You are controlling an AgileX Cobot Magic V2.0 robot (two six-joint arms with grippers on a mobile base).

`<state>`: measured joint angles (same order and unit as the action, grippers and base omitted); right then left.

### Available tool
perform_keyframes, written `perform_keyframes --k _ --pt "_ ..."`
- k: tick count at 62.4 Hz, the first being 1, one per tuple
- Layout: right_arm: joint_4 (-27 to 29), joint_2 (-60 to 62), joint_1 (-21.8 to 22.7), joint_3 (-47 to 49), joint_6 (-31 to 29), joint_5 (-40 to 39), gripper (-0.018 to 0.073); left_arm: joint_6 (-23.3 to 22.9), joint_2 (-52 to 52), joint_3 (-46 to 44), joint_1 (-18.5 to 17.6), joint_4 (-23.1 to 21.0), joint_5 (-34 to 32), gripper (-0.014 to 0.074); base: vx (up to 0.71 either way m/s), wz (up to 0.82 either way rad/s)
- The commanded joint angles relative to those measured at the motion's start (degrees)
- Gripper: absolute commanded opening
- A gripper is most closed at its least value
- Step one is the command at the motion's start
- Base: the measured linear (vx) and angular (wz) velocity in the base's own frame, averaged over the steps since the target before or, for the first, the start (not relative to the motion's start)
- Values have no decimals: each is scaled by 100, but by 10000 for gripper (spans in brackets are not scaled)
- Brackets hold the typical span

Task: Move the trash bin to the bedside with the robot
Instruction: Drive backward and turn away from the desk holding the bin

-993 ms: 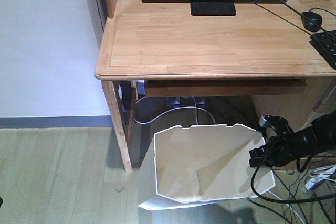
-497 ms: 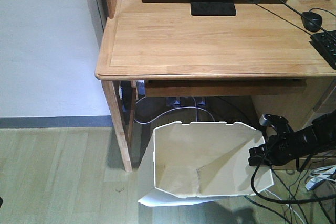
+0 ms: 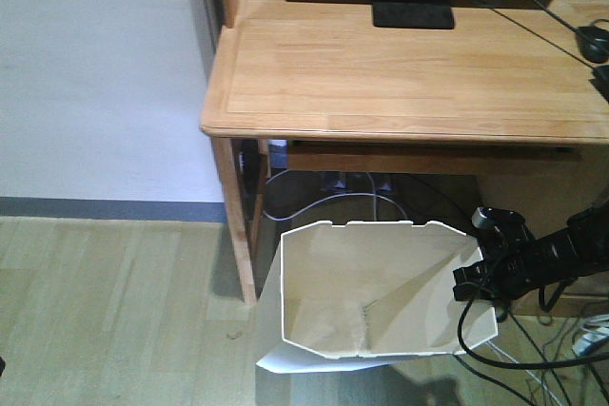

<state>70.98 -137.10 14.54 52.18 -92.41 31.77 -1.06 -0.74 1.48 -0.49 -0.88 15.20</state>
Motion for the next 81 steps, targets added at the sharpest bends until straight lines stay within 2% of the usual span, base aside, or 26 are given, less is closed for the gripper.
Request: perform_keyframes --k 1,81 --pt "263 408 13 48 -27 1412 -5 -25 -82 107 -34 -18 -396 -6 -5 27" --pt "263 408 13 48 -26 1407 -5 -25 -82 107 -34 -18 -396 -6 0 46"
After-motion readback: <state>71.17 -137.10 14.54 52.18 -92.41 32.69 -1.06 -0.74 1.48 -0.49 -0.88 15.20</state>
